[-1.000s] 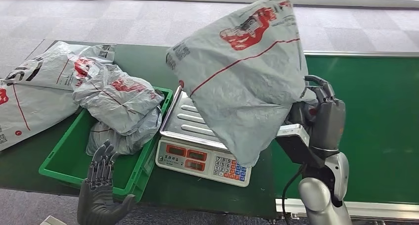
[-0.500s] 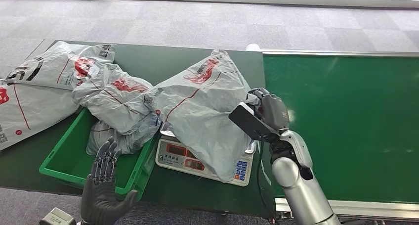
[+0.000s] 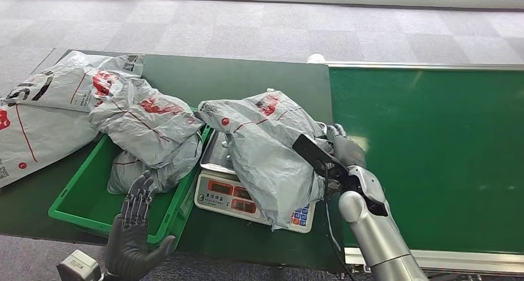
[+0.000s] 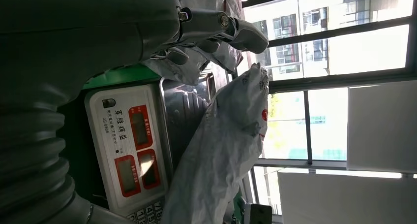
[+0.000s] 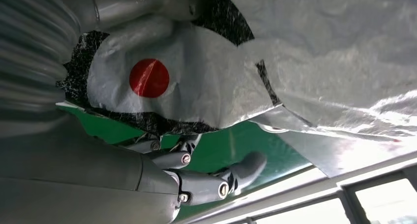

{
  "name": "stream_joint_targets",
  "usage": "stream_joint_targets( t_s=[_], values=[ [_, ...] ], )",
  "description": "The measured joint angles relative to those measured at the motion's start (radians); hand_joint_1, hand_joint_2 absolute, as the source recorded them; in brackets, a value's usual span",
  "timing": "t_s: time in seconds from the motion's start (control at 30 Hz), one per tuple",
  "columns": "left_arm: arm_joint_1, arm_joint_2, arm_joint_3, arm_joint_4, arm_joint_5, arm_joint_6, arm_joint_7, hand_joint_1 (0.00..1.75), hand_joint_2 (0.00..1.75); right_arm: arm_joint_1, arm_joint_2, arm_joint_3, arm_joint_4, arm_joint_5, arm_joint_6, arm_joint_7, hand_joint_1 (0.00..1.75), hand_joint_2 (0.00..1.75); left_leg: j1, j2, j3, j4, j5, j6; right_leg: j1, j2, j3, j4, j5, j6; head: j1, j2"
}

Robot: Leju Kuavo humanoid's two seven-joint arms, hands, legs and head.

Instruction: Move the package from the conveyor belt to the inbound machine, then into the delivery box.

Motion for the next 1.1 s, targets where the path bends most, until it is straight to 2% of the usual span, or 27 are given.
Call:
stream_joint_targets(
  t_s=[0.33,0.43,0.57,0.67,0.73,0.83,0.97,1.1],
  values=[
    [0.000,0.000,0.000,0.000,0.000,0.001,0.001,0.00,1.75,-0.022,0.011,-0.029,0.046,0.005,0.012,-0.008,0.00,1.75,0.000,0.000,0.001,0.000,0.000,0.000,0.000,0.000,0.001,0.000,0.000,0.000,0.000,0.000],
    [0.001,0.000,0.000,0.000,-0.005,0.002,-0.002,0.00,1.75,-0.019,0.016,-0.033,0.046,-0.004,-0.025,-0.054,0.00,1.75,0.000,0.000,0.001,0.000,0.000,0.000,0.000,0.000,0.001,0.000,0.001,0.000,0.000,0.000],
    [0.003,-0.001,-0.003,-0.001,-0.034,-0.001,-0.023,0.00,1.75,0.024,0.028,-0.048,-0.010,-0.093,-0.184,-0.202,0.00,1.75,0.000,0.000,0.001,0.001,0.000,0.000,0.000,0.000,0.000,0.000,0.001,0.000,0.000,0.000],
    [0.002,-0.003,-0.025,-0.008,-0.072,0.013,-0.041,0.00,1.75,0.086,0.034,-0.068,-0.156,-0.184,-0.293,-0.311,0.00,1.75,0.000,0.000,-0.001,0.001,0.000,0.000,0.000,0.000,-0.001,0.000,0.001,0.000,0.000,0.000],
    [-0.001,-0.007,-0.046,-0.027,-0.101,0.048,-0.052,0.00,1.75,0.138,0.035,-0.086,-0.269,-0.236,-0.355,-0.376,0.00,1.75,0.000,-0.001,-0.002,0.001,0.000,0.000,0.000,0.000,-0.003,0.000,0.001,0.000,0.000,0.000],
    [-0.020,-0.014,-0.085,-0.088,-0.208,0.156,-0.052,0.00,1.75,0.240,0.038,-0.124,-0.447,-0.324,-0.458,-0.501,0.00,1.75,0.000,-0.001,-0.004,0.001,0.000,0.000,0.000,-0.001,-0.005,0.000,0.000,0.000,0.000,0.000],
    [-0.097,-0.014,-0.176,-0.156,-0.475,0.322,0.036,0.00,1.75,0.386,0.060,-0.181,-0.663,-0.464,-0.536,-0.663,0.00,1.75,0.000,-0.001,-0.005,0.001,-0.001,0.001,0.000,-0.002,-0.006,-0.001,0.000,0.001,0.000,0.000],
    [-0.244,-0.012,-0.293,-0.149,-0.705,0.390,0.196,0.00,1.75,0.506,0.082,-0.215,-0.794,-0.577,-0.517,-0.722,0.00,1.75,0.000,-0.001,-0.005,0.001,0.000,0.001,0.000,-0.002,-0.007,-0.001,0.001,0.001,0.000,0.000]
  ],
)
